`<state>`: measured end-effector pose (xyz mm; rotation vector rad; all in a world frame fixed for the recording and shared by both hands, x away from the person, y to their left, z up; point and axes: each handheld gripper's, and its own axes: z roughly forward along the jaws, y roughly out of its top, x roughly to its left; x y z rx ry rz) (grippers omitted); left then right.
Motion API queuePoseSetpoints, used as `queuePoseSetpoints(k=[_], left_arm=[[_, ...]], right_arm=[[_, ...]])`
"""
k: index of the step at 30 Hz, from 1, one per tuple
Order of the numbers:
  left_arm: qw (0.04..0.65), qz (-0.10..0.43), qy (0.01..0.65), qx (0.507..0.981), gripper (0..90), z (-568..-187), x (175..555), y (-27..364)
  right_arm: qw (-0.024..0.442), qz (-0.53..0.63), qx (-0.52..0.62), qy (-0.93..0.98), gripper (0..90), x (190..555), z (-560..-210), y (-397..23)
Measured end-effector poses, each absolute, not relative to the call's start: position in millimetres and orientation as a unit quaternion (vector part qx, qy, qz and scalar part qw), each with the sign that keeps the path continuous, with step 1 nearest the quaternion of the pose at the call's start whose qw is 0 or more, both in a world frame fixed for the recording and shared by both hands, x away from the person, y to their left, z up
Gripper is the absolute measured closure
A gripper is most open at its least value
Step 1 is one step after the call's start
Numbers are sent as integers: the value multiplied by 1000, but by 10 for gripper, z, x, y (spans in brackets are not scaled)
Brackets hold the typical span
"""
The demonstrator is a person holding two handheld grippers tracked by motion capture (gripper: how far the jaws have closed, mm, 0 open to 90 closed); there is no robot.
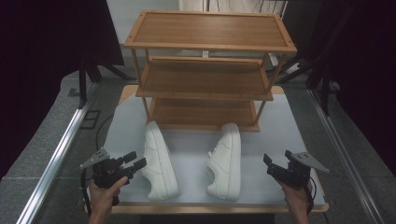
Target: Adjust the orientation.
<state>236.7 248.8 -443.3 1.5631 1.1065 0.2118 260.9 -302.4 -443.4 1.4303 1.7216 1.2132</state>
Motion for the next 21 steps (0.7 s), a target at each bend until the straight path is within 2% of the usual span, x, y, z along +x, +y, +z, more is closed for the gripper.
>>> queuePoseSetpoints(k=[5,16,20,21], left_arm=[[573,93,484,655,375,-4454,2353,2528],[575,106,503,637,491,-4460,2287,2571],[576,115,503,634,577,-4460,2218,2588],[575,119,503,634,644,-4456,2196,2590]], right_arm=[[276,475,540,638,155,2604,-4426,-3079],[260,486,547,630,199,2611,-4468,-3147],[273,485,556,617,204,2580,-4425,-3125],[281,486,561,609,205,2575,-4401,-3116]])
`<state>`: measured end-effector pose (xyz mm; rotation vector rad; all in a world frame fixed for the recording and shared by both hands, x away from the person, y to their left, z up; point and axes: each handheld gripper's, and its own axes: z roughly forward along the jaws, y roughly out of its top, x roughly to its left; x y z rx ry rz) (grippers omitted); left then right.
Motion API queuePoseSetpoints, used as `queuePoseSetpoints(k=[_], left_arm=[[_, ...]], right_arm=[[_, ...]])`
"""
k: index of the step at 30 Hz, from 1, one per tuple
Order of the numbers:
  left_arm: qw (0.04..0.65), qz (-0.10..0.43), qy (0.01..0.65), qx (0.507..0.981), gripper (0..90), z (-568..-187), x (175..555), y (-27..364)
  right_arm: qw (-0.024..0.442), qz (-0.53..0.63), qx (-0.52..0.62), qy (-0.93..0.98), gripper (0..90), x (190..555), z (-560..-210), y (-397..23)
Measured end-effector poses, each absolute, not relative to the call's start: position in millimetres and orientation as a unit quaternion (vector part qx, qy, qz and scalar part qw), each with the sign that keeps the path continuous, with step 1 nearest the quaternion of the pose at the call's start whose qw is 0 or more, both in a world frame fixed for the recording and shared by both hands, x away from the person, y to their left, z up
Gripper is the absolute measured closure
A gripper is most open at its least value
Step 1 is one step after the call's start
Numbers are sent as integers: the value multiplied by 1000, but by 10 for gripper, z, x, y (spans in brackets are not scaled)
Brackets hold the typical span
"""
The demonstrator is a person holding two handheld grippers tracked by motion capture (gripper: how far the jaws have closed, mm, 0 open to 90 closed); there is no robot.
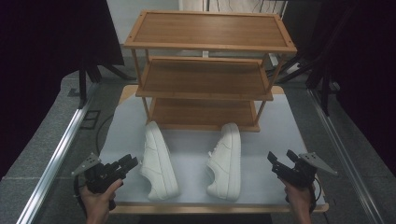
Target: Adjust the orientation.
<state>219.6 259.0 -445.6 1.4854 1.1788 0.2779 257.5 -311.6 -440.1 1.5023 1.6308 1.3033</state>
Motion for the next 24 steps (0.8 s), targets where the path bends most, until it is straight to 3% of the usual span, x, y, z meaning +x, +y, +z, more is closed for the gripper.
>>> queuePoseSetpoints(k=[4,9,19,24], left_arm=[[564,134,506,638,741,-4444,2134,2617],[557,118,520,636,888,-4491,2136,2665],[492,103,487,714,900,-4541,2012,2417],[491,84,483,720,900,-4619,2012,2309]], right_arm=[[286,488,561,604,210,2558,-4406,-3082],[293,478,571,600,203,2565,-4464,-3036],[288,475,596,580,200,2536,-4530,-3102],[286,472,597,583,200,2534,-4547,-3096]])
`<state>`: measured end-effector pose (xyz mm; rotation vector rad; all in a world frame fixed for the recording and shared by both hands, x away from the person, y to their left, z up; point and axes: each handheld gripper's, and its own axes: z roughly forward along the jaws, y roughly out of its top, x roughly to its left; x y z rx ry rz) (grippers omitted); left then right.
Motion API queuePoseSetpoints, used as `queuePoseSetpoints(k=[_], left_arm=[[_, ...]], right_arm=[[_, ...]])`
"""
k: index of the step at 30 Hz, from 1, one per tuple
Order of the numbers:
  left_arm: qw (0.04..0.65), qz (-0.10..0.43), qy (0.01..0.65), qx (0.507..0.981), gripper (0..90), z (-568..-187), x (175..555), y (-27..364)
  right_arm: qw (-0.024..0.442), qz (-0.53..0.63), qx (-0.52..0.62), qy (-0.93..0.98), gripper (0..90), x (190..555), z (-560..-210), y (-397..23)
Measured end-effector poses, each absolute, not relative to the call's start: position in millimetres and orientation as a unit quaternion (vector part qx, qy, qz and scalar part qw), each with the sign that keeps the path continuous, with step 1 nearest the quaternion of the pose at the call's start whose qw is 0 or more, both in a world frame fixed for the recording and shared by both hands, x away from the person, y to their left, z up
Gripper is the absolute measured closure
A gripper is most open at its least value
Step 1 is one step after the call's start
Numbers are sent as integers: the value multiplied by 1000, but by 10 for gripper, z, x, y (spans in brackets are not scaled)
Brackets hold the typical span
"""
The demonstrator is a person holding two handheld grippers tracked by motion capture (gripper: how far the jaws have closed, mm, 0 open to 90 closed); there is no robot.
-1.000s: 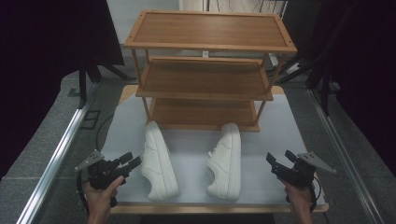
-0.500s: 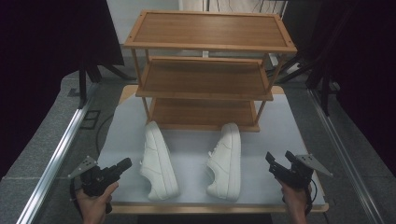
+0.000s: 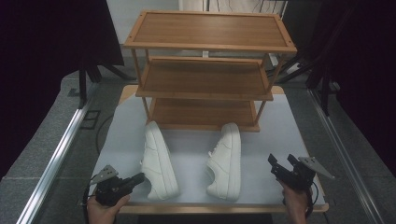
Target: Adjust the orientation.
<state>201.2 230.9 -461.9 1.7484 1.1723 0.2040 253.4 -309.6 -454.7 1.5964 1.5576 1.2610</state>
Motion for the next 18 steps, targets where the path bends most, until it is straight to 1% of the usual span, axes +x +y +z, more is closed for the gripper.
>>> queuePoseSetpoints(k=[3,18], left_arm=[[502,74,482,714,897,-4634,2026,2275],[514,80,475,710,896,-4588,2034,2182]], right_arm=[[286,469,593,588,200,2537,-4558,-3074],[279,462,594,597,202,2551,-4603,-3007]])
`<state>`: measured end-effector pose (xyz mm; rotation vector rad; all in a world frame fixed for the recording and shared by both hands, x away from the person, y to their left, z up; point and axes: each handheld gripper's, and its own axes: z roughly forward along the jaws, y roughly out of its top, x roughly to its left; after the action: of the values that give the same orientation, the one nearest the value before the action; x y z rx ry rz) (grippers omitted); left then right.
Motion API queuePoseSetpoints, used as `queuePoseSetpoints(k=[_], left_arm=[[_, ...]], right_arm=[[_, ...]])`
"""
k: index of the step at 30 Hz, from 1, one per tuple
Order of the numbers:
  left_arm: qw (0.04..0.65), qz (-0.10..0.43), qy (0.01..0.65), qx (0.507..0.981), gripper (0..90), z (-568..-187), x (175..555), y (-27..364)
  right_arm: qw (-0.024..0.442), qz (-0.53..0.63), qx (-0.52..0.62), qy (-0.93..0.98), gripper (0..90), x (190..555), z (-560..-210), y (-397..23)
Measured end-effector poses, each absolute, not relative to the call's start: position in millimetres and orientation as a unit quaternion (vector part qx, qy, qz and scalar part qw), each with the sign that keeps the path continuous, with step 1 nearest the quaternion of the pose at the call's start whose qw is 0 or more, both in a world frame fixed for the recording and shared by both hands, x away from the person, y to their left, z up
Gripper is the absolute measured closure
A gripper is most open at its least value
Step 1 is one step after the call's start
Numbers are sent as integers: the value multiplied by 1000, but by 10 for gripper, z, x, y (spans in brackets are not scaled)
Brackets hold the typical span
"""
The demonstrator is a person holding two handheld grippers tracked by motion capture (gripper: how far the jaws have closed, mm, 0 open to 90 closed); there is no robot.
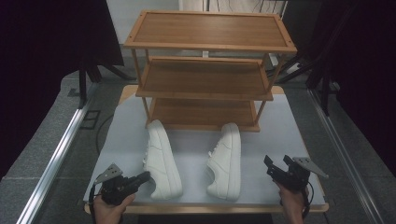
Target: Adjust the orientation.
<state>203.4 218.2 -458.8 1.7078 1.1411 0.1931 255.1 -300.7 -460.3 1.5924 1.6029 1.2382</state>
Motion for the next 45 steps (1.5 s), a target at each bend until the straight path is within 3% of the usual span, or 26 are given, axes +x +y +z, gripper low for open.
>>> queuePoseSetpoints(k=[13,18,19,23,36,42,43,45], left_arm=[[531,74,443,719,896,-4407,2203,1927],[484,95,425,759,878,-4347,2386,1610],[484,68,424,762,871,-4418,2484,1499],[467,65,417,777,869,-4495,2536,1338],[494,70,404,767,848,-4285,2502,1242],[459,91,417,779,848,-4371,2625,994],[463,86,425,773,893,-4411,2659,964],[458,95,425,775,896,-4404,2649,944]], right_arm=[[277,459,594,600,203,2561,-4631,-2960],[278,459,595,598,204,2551,-4627,-2972],[277,461,596,596,204,2544,-4627,-2983],[278,461,598,593,205,2541,-4629,-3000],[280,459,601,591,206,2534,-4638,-3010],[280,458,601,593,207,2532,-4643,-3010],[279,459,601,592,208,2535,-4645,-3002],[276,459,600,595,208,2537,-4648,-2986]])
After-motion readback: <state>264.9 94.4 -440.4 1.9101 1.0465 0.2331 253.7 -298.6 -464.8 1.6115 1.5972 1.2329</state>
